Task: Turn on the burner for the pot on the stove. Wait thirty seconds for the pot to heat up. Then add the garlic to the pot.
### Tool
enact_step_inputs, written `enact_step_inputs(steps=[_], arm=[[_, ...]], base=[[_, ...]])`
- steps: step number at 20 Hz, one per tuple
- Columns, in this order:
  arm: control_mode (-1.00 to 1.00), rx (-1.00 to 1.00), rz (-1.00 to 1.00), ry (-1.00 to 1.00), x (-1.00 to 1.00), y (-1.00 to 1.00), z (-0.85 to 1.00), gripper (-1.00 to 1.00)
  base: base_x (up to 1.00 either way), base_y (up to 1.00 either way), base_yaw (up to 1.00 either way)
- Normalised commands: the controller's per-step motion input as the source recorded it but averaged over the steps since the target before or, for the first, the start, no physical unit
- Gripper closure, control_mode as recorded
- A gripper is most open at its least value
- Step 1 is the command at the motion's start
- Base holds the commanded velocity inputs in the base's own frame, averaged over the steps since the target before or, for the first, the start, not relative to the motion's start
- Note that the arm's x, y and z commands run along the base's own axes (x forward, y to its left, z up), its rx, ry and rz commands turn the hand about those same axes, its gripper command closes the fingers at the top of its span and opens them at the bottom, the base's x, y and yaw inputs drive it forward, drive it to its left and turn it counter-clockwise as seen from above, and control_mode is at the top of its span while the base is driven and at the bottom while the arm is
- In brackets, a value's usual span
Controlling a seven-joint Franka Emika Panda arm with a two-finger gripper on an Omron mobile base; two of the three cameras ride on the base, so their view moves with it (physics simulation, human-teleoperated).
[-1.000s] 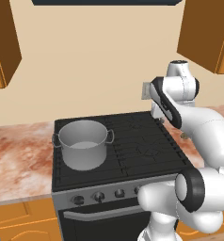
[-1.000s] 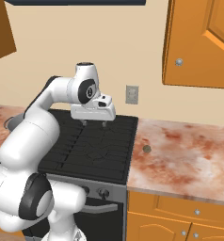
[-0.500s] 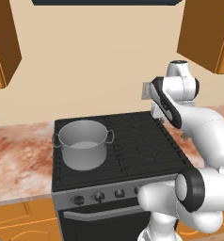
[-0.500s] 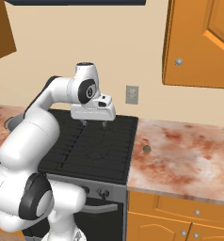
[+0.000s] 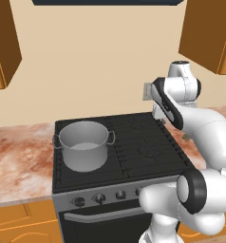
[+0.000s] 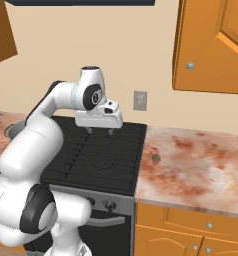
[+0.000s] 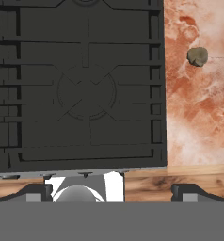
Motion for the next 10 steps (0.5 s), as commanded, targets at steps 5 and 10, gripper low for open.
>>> enact_step_inputs(steps=[5, 10], arm=[[-1.00, 0.00, 0.00, 0.00, 0.00, 0.00, 0.00, -1.00], [-1.00, 0.00, 0.00, 0.00, 0.00, 0.00, 0.00, -1.00]], base=[[0.00, 0.00, 0.00], [0.00, 0.00, 0.00]])
